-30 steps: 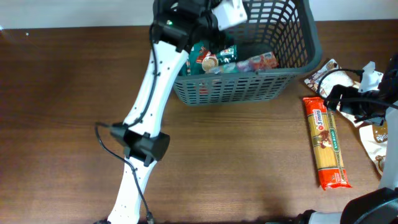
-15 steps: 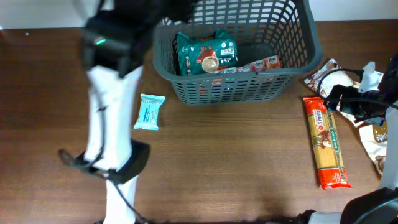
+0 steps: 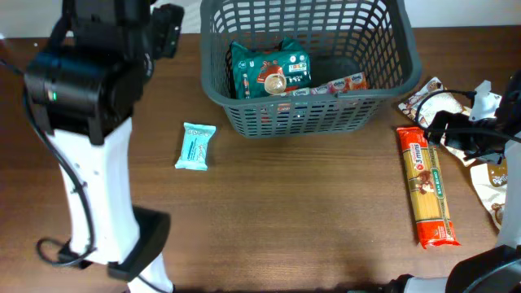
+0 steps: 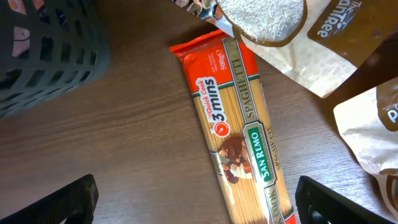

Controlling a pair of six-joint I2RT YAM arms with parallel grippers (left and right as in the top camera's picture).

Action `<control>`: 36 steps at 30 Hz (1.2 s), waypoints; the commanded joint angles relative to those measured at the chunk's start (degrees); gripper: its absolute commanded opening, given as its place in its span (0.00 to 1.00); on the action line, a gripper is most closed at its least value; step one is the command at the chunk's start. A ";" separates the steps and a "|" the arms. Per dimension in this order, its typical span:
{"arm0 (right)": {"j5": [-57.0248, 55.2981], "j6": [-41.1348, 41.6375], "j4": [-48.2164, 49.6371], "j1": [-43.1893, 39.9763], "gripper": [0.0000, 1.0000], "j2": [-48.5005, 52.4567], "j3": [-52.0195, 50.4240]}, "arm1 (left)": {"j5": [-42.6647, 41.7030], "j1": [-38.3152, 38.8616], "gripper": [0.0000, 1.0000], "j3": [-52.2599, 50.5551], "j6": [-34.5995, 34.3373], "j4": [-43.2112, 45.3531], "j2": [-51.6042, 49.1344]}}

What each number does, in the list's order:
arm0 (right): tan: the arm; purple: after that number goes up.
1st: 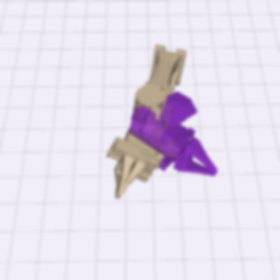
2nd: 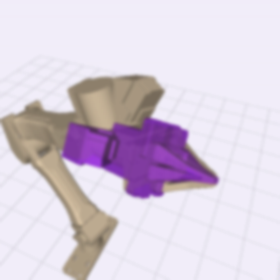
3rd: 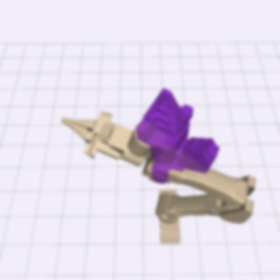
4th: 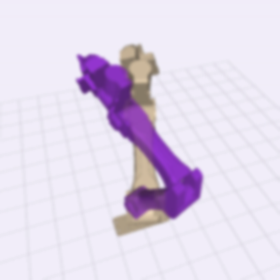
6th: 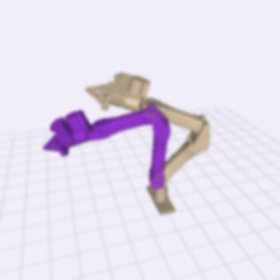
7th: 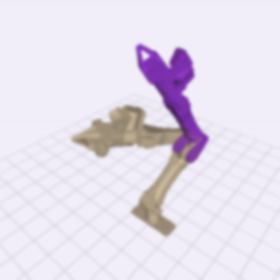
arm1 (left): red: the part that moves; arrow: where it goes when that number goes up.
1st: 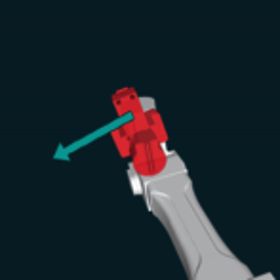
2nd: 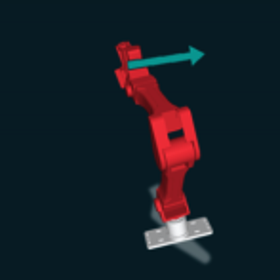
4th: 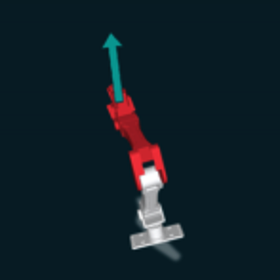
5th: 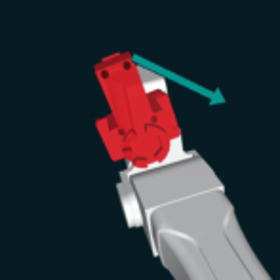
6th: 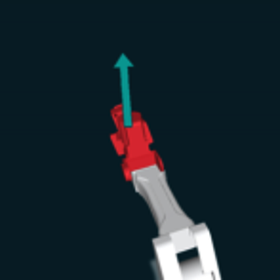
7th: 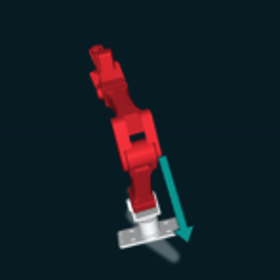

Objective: Pack container
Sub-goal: 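Move left gripper down to the mint-green wet-wipe pack and grasp it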

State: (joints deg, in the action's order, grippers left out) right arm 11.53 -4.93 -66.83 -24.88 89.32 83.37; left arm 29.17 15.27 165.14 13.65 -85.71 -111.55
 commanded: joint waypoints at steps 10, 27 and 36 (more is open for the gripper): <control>0.50 -0.13 0.13 -0.26 0.99 0.17 1.18 | -33.64 -22.67 0.99 -50.56 -3.67 6.60 15.91; 0.48 -0.13 0.15 -0.26 0.99 0.17 1.18 | -43.34 -18.75 0.99 -74.10 0.22 25.03 -2.51; 0.48 -0.13 0.15 -0.26 0.99 0.17 1.18 | -40.63 -15.54 0.99 -74.10 0.15 27.17 -8.61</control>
State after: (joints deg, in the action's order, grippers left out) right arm 11.53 -4.93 -66.83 -24.88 89.32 83.37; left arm -12.62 -0.14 91.05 12.64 -58.65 -118.50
